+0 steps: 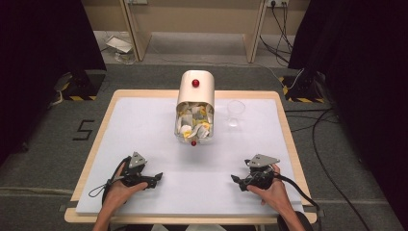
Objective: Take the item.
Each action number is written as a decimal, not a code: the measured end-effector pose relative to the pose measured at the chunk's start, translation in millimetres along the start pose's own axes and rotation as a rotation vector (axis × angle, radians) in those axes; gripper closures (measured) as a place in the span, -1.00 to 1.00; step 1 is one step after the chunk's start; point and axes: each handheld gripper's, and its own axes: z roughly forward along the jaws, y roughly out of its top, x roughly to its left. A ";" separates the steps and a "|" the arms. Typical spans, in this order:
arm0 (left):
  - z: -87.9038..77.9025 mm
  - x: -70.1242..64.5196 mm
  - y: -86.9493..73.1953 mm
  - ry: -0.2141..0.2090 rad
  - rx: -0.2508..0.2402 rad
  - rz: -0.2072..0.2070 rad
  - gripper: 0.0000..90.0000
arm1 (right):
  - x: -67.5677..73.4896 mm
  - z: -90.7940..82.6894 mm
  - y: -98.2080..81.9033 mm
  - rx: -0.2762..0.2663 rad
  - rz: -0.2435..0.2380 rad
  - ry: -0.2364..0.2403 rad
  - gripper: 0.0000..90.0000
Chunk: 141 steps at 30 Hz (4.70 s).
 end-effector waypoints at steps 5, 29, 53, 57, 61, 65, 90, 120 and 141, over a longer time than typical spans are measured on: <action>0.1 -0.1 0.0 0.001 0.000 0.000 -0.76 | 0.1 -10.0 14.2 -0.072 -0.029 -0.004 -0.50; 0.1 0.0 0.0 0.000 0.001 0.001 -0.76 | 19.3 -29.9 82.0 -0.208 -0.092 0.015 -0.12; 0.4 -0.2 0.1 -0.001 0.002 0.002 -0.78 | 28.2 -19.1 128.5 -0.230 -0.137 0.052 0.09; 0.4 -0.1 0.1 -0.001 0.003 0.001 -0.78 | 31.9 -13.4 136.5 -0.222 -0.150 0.061 0.13; 0.4 -0.2 0.1 -0.001 0.002 0.002 -0.78 | 33.1 -7.6 142.0 -0.224 -0.162 0.065 0.17; 0.4 -0.2 0.1 -0.001 0.003 0.002 -0.78 | 35.6 -3.0 149.6 -0.234 -0.172 0.073 0.20; 0.0 0.4 0.2 0.002 0.001 0.005 -0.78 | 35.7 37.5 171.4 -0.136 -0.182 0.037 0.23; 0.4 0.5 0.1 -0.007 0.003 0.001 -0.79 | 28.9 24.6 174.4 -0.157 -0.171 0.042 0.97; 0.4 0.4 0.1 -0.008 0.002 0.000 -0.79 | 20.1 -9.3 180.7 -0.261 -0.151 0.034 0.97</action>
